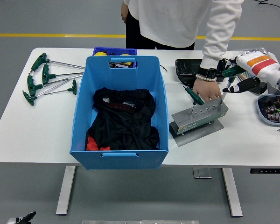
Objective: Lift tool from toolbox,place it in box,lift tool from toolbox,place it in box
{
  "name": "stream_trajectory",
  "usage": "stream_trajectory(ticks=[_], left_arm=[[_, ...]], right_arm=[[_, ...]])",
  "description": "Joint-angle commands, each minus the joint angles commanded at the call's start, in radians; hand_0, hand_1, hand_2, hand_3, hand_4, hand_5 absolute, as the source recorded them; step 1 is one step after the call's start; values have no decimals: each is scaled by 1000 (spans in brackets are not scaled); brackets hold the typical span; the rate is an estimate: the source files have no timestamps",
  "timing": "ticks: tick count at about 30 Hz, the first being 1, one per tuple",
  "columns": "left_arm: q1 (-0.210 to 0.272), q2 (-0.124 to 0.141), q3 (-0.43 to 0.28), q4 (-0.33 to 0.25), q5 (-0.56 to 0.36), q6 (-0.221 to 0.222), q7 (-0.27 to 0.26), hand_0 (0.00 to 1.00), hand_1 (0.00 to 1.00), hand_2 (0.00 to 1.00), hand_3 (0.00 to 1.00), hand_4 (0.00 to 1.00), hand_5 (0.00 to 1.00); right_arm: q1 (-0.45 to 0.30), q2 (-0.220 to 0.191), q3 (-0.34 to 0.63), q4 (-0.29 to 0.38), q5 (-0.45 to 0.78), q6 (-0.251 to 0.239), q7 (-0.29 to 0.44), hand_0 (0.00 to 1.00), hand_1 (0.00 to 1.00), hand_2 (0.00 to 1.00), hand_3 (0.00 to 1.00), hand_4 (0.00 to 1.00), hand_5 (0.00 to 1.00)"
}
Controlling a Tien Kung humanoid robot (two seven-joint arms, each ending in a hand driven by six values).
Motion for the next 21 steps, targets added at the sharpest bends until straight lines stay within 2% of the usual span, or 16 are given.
stream_trajectory(ticks=[1, 6, 7, 12, 13, 21], left_arm=[[0, 0, 1, 0, 0, 0, 0, 717, 719, 746, 633, 634, 509], [2, 0, -3, 0, 6, 0, 1, 717, 719, 746, 633, 634, 509], [2, 0, -4, 0, 8, 0, 1, 717, 719, 746, 632, 634, 509], [3, 1, -5, 0, 11, 0, 1, 717, 719, 746, 632, 634, 509], [3, 1, -6, 0, 12, 0, 1, 717, 720, 748, 633, 634, 509], [-3, 2, 0, 0, 7, -1, -1, 717, 721, 748, 632, 634, 507]], right_arm=[[-1, 1, -1, -3, -2, 1, -2, 347, 373, 373, 455, 998, 586], [-4, 1, -9, -11, -2, -1, -5, 347, 373, 373, 455, 998, 586], [-4, 1, -12, -14, -1, -5, -4, 341, 333, 347, 379, 998, 601], [-2, 1, -20, -21, 1, -23, 0, 341, 333, 347, 379, 998, 601], [-2, 1, -20, -23, 1, -24, 0, 335, 293, 305, 311, 998, 611], [3, 1, -22, -37, -24, -27, -13, 335, 288, 308, 311, 998, 628]])
